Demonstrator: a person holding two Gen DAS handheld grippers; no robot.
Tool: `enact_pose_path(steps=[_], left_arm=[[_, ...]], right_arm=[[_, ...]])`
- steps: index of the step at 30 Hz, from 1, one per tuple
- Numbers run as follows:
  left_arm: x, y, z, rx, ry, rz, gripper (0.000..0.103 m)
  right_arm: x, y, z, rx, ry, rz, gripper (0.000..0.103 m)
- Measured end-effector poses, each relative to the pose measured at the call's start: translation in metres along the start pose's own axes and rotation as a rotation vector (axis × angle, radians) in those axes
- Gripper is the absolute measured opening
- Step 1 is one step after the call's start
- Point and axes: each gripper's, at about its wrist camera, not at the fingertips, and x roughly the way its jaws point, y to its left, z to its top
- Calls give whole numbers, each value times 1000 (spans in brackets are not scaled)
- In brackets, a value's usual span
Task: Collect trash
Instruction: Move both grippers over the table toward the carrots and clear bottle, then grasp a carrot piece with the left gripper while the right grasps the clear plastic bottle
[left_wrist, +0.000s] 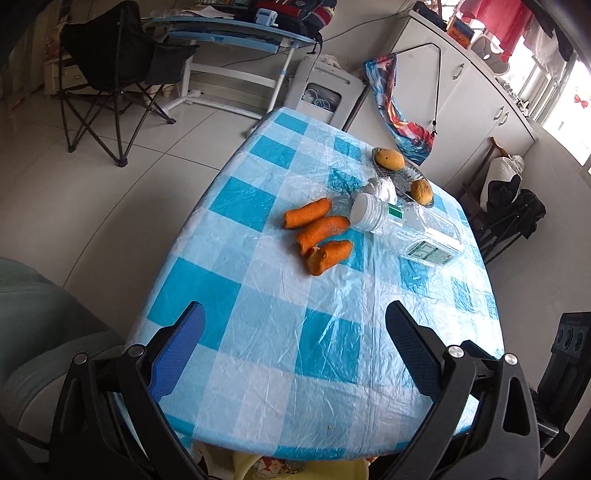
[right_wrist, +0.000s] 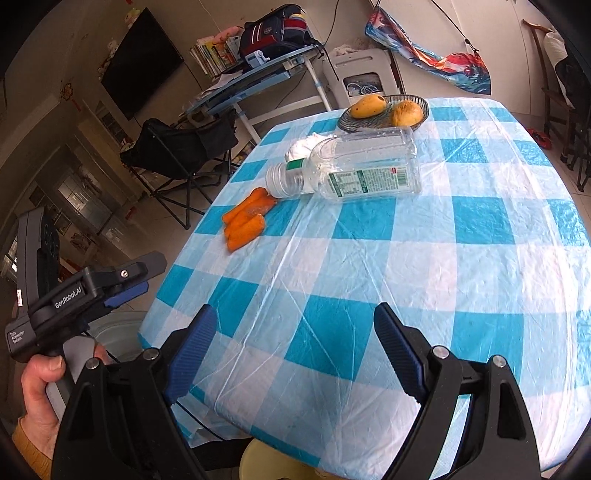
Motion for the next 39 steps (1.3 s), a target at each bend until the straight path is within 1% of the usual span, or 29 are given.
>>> enact_pose_path(steps=[3, 5, 7, 8, 11, 13, 15, 19, 21, 23, 25, 26, 27, 28, 30, 32, 33, 34, 37, 39], left_arm=[[11, -14, 7, 70, -3, -32, 78], [20, -27, 12, 125, 12, -74, 72], [29, -38, 20, 185, 17, -87, 68], [33, -42, 24, 210, 25, -96, 67], [53, -51, 33, 270, 85, -114, 64], [64, -54, 35, 309, 114, -101, 63], [71, -55, 37, 334, 120, -81, 62], [84, -52, 43, 339, 148, -72, 62], [90, -50, 44, 332, 167, -65, 62], [96, -50, 44, 340, 196, -45, 62], [97, -54, 42, 375, 191, -25, 62], [98, -56, 41, 387, 191, -14, 61], [98, -57, 40, 393, 187, -3, 58], [97, -58, 39, 399, 185, 2, 55], [95, -59, 39, 400, 194, -8, 34], [91, -60, 37, 411, 185, -6, 26], [89, -61, 35, 419, 179, -3, 23], [87, -61, 35, 421, 178, -5, 21], [81, -61, 29, 410, 182, -24, 20], [73, -59, 23, 387, 189, -55, 20]], right_arm=[[-9, 6, 20, -105, -58, -48, 84], [-11, 9, 42, -188, -82, -87, 84], [-7, 11, 66, -270, -78, -122, 84], [-2, 12, 77, -322, -54, -133, 88], [18, 15, 101, -489, 3, -181, 89], [35, 13, 111, -555, 48, -197, 89], [55, 7, 118, -588, 111, -197, 89], [93, -5, 123, -603, 218, -190, 89], [104, -12, 124, -580, 239, -162, 92], [108, -18, 124, -542, 254, -144, 92], [109, -22, 120, -526, 267, -135, 92], [109, -23, 117, -517, 278, -129, 90], [108, -25, 113, -506, 286, -121, 84], [106, -26, 108, -493, 298, -110, 79], [100, -29, 97, -469, 310, -85, 63], [89, -30, 85, -454, 301, -78, 56], [84, -31, 79, -442, 301, -79, 56], [78, -31, 74, -435, 300, -76, 56], [65, -29, 62, -428, 305, -86, 56], [57, -28, 55, -414, 303, -88, 56]])
